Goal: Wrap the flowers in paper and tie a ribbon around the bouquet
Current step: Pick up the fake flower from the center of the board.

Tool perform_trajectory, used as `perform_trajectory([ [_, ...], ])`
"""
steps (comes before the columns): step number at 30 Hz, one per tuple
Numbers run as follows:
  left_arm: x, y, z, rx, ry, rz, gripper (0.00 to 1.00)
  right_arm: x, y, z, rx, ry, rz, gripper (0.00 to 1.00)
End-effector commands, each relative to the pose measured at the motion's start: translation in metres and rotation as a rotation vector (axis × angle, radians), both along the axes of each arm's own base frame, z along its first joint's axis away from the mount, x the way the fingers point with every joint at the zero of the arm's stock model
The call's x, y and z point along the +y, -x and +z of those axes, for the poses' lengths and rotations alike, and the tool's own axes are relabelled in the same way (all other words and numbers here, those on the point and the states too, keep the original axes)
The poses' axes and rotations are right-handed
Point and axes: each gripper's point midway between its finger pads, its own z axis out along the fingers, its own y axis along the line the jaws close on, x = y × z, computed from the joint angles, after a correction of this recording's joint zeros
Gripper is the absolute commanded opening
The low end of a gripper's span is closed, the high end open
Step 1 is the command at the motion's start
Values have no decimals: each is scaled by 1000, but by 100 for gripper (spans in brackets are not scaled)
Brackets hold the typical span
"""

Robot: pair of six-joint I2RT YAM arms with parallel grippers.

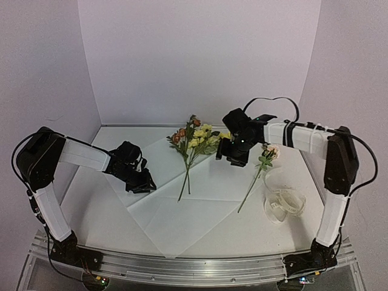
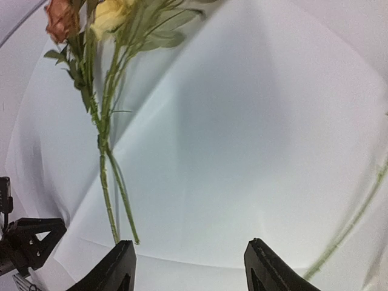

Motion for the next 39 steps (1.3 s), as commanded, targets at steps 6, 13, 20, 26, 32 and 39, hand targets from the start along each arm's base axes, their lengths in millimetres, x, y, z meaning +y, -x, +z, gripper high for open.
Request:
perform_trajectory([
  [6, 1, 2, 11, -9, -4, 5, 32, -111, 29, -41, 65, 206, -274, 49],
  [13, 1, 0, 15, -19, -8, -2, 32, -131, 10, -62, 112, 230, -341, 42],
  [20, 1, -2, 18, -24, -15, -8, 32, -137, -7, -77, 140, 235, -361, 39],
  [26, 0, -2, 17, -23, -18, -11, 32, -143, -16, -93, 160, 241, -374, 38],
  [32, -1, -4, 18, -26, -20, -15, 32, -144, -17, -105, 174, 243, -380, 31],
  [39, -2, -6, 20, -29, -20, -19, 32, -145, -20, -103, 158, 258, -362, 9],
])
